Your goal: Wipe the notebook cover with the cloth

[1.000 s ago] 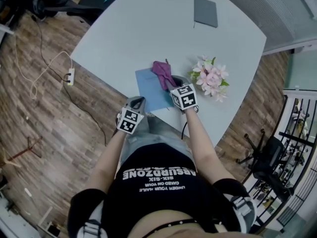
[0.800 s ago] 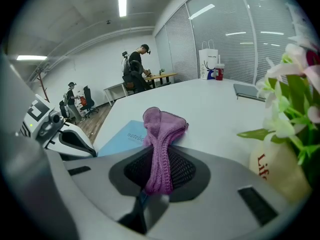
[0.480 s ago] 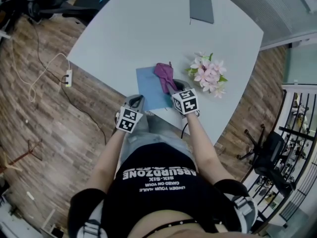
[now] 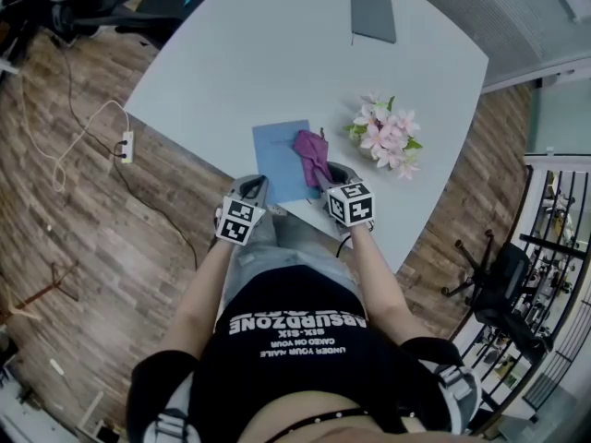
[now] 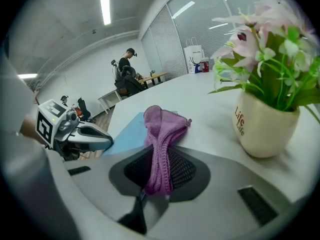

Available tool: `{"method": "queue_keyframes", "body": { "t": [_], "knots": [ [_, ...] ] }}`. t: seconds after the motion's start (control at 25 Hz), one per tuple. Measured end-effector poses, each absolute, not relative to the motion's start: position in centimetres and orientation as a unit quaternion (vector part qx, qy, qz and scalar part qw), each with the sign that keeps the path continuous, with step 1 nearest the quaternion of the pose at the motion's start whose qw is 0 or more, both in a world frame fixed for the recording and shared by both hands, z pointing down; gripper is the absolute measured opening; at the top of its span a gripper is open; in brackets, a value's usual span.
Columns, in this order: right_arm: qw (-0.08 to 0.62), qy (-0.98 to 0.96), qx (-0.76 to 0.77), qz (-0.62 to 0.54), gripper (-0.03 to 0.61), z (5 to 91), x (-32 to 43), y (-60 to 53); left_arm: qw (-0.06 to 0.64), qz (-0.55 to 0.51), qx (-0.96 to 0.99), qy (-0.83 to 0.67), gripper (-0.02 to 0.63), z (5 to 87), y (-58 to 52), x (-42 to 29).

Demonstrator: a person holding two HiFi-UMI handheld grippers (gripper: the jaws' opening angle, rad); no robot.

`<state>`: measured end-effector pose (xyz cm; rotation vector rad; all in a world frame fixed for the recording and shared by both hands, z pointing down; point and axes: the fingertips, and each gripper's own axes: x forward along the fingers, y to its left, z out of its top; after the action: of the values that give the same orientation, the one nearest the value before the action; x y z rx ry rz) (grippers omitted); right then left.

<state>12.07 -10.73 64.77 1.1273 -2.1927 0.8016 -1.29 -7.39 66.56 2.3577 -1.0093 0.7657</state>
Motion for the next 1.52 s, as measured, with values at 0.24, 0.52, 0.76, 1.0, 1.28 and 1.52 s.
{"method": "queue_keyframes", "body": {
  "t": [0.24, 0.52, 0.76, 1.0, 1.28, 1.52],
  "knots": [
    [0.291, -0.812, 0.422, 0.278, 0.083, 64.5, 11.8, -10.8, 0.223, 0.306, 0.856, -0.351, 0.017, 66.5, -7.2, -1.1],
    [0.287, -0.81, 0.43, 0.275, 0.081, 64.2, 11.0, -11.1, 0.231, 0.312, 0.853, -0.35, 0.017, 66.4, -6.2, -1.7],
    [0.29, -0.816, 0.419, 0.274, 0.081, 64.1, 9.6, -10.9, 0.243, 0.313, 0.849, -0.349, 0.017, 66.7, -4.8, -2.1],
    [0.294, -0.821, 0.407, 0.272, 0.081, 64.0, 8.3, -11.0, 0.244, 0.313, 0.85, -0.347, 0.017, 66.8, -4.1, -2.1],
    [0.294, -0.832, 0.386, 0.269, 0.081, 63.8, 5.8, -10.9, 0.247, 0.313, 0.848, -0.348, 0.017, 66.8, -3.2, -2.4],
    [0.293, -0.843, 0.363, 0.268, 0.081, 63.9, 3.1, -10.6, 0.249, 0.312, 0.846, -0.352, 0.017, 66.8, -2.7, -2.8]
  ]
}}
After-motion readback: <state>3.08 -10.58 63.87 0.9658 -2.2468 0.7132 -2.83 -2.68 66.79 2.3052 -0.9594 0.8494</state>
